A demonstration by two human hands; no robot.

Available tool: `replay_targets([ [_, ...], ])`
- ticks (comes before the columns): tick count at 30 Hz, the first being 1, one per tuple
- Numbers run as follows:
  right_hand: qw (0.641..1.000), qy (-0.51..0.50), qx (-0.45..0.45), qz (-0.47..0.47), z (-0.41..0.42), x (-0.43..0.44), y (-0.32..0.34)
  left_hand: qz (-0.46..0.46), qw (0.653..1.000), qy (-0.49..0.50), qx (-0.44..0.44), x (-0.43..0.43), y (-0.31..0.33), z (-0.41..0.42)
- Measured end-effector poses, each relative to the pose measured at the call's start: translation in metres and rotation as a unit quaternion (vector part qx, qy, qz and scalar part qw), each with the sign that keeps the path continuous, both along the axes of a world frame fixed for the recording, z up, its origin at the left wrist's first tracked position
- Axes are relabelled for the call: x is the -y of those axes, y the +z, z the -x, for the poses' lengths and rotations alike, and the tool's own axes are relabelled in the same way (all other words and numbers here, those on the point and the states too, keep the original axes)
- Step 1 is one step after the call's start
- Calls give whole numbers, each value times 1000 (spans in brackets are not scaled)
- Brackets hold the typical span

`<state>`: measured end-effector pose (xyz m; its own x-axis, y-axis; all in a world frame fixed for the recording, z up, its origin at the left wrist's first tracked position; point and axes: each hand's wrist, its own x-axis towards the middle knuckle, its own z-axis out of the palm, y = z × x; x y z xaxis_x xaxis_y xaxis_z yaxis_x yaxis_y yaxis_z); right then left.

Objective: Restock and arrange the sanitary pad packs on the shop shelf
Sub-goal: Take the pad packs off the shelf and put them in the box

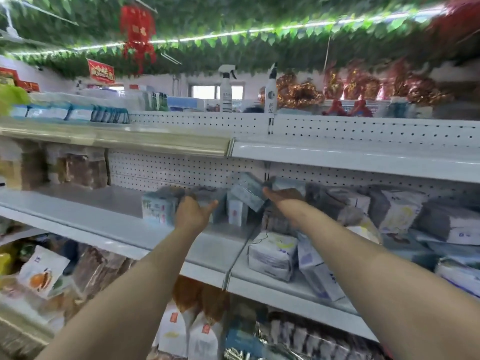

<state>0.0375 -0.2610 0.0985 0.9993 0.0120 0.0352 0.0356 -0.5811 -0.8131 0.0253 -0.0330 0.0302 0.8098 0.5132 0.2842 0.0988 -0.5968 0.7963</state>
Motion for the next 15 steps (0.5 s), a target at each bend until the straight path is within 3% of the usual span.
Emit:
replay_targets([
  [7,996,-7,-27,-84,-45,-31,-17,123,992,10,-14,-28,-34,-55],
  [10,995,-14,-33,-90,-106,-27,-44,146,989,11,-12,-35,-41,-76],
  [15,988,-13,-57,-140,-79,-49,-26,174,984,34,6,-40,-44,-96],
])
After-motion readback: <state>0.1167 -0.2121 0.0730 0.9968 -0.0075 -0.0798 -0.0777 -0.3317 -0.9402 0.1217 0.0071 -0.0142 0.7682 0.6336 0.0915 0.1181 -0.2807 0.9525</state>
